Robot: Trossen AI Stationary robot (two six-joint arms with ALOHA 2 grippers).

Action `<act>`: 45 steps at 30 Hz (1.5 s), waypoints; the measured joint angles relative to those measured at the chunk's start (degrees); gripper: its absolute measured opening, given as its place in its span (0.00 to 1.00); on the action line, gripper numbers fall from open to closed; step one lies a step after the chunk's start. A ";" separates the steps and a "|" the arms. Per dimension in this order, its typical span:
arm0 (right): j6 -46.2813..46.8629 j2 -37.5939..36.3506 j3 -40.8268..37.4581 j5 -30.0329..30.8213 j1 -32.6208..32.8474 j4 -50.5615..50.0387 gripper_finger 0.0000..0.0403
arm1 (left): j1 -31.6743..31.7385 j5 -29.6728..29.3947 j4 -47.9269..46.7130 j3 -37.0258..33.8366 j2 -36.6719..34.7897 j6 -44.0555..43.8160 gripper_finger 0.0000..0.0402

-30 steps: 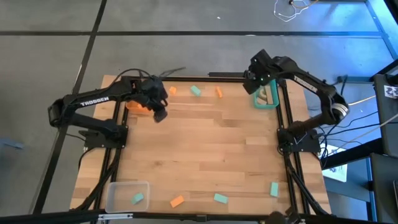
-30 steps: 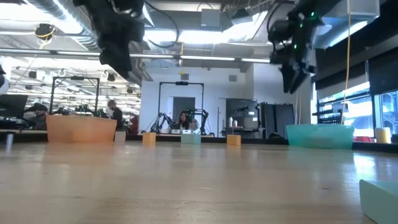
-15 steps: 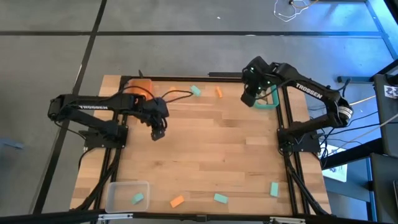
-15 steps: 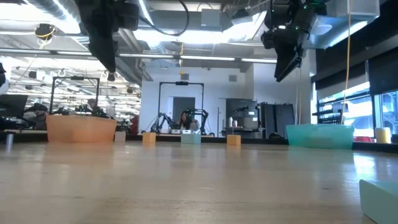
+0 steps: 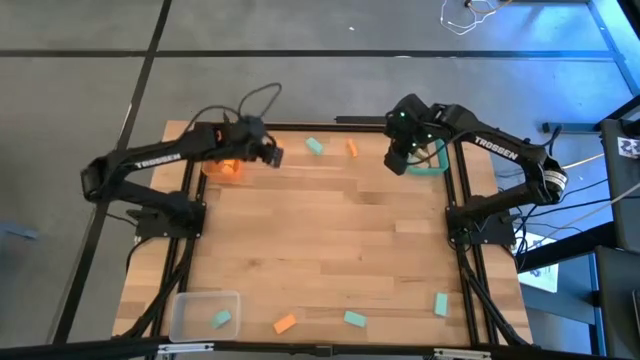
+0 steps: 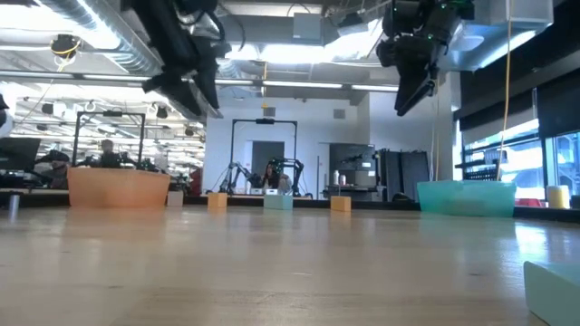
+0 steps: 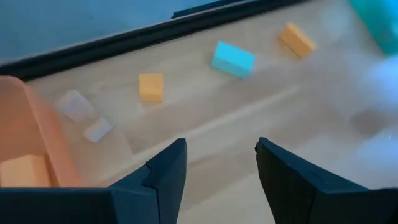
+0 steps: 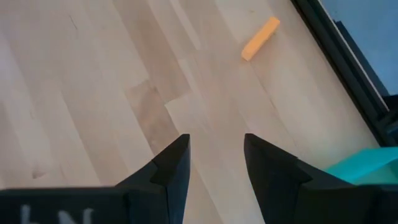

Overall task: Sort & place blocks by color
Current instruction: Put the orange block into the orange bin

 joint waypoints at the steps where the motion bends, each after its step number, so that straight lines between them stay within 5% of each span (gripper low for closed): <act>1: 0.02 0.02 0.00 0.00 0.04 0.44 0.38 | 1.91 1.50 1.23 0.00 0.61 -0.05 0.45; 6: 0.02 0.00 0.00 -0.02 0.02 2.31 0.38 | 9.64 8.10 7.86 0.00 5.47 -1.34 0.45; 14: 0.17 0.02 0.00 -0.02 0.02 3.83 0.38 | 14.81 9.76 10.26 0.00 14.96 0.00 0.45; 22: 0.20 0.02 0.00 -0.02 0.02 4.26 0.38 | 14.48 9.66 12.96 0.00 22.17 1.78 0.45; 27: 0.20 0.02 0.00 -0.02 0.02 4.43 0.38 | 13.96 4.64 13.85 0.00 24.39 2.69 0.45; 45: 0.15 0.02 -0.02 -0.02 0.01 9.65 0.38 | 13.76 1.71 15.91 0.00 24.83 5.11 0.45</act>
